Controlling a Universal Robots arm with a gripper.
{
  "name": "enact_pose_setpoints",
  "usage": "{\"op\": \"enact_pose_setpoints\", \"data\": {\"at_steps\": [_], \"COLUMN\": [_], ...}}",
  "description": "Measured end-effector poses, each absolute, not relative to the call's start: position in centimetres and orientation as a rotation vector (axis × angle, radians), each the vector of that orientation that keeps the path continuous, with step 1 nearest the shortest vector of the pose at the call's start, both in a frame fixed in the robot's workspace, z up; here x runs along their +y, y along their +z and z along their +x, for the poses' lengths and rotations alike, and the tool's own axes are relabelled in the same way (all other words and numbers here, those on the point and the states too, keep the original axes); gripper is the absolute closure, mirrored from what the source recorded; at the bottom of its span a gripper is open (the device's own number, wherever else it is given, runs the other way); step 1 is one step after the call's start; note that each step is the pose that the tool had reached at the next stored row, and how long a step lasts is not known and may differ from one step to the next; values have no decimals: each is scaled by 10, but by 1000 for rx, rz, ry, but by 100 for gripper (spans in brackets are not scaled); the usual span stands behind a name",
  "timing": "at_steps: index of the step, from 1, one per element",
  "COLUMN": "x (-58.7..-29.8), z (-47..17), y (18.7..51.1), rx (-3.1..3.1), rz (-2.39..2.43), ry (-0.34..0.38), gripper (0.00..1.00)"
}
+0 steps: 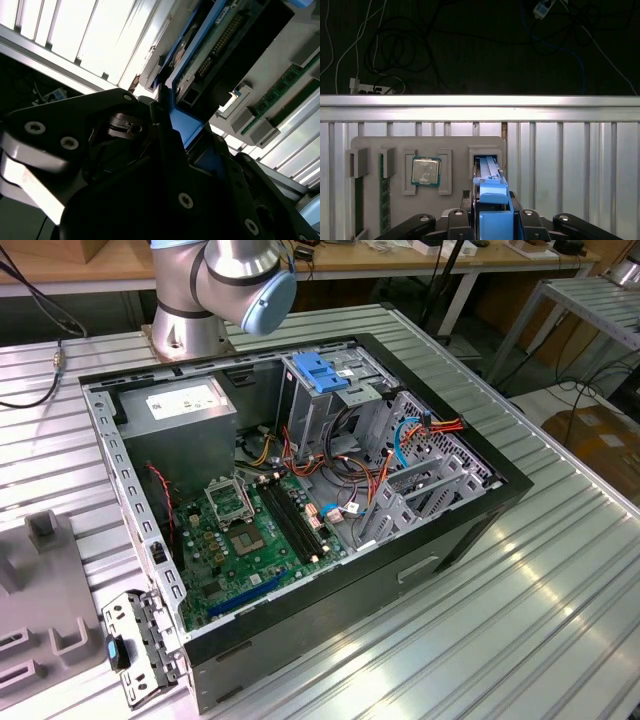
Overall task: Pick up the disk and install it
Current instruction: 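Pick up the disk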
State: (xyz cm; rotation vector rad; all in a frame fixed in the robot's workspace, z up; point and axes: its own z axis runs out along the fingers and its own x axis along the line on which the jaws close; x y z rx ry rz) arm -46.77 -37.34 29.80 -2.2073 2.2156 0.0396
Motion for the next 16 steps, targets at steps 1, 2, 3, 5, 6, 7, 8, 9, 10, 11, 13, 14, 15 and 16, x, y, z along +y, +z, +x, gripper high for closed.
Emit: {"op": "enact_pose_setpoints", "data": {"at_steps": [1,2,3,5,6,7,8,9,10,11,13,14,15,16], "x": [-373,-373,-373,-373,-373,-373,-373,-373,-373,-373,-373,-373,-373,-373], "z": [-468,-468,-468,-468,-468,-468,-468,-468,-468,-468,-468,-468,-468,-468], "y": [299,300,301,302,302,302,303,304,305,306,309,310,311,313], "rx": [2216,2216,2216,2216,2216,2216,2216,2217,2216,2216,2216,2216,2216,2216], "rz": [-2207,-2207,-2207,-2207,-2207,-2208,-2208,-2208,-2208,-2208,-2208,-2208,-2208,-2208], "ry": [40,40,40,39,39,38,38,38,38,38,38,38,38,38], "gripper": [63,63,63,63,63,63,63,63,63,63,63,63,63,63]}}
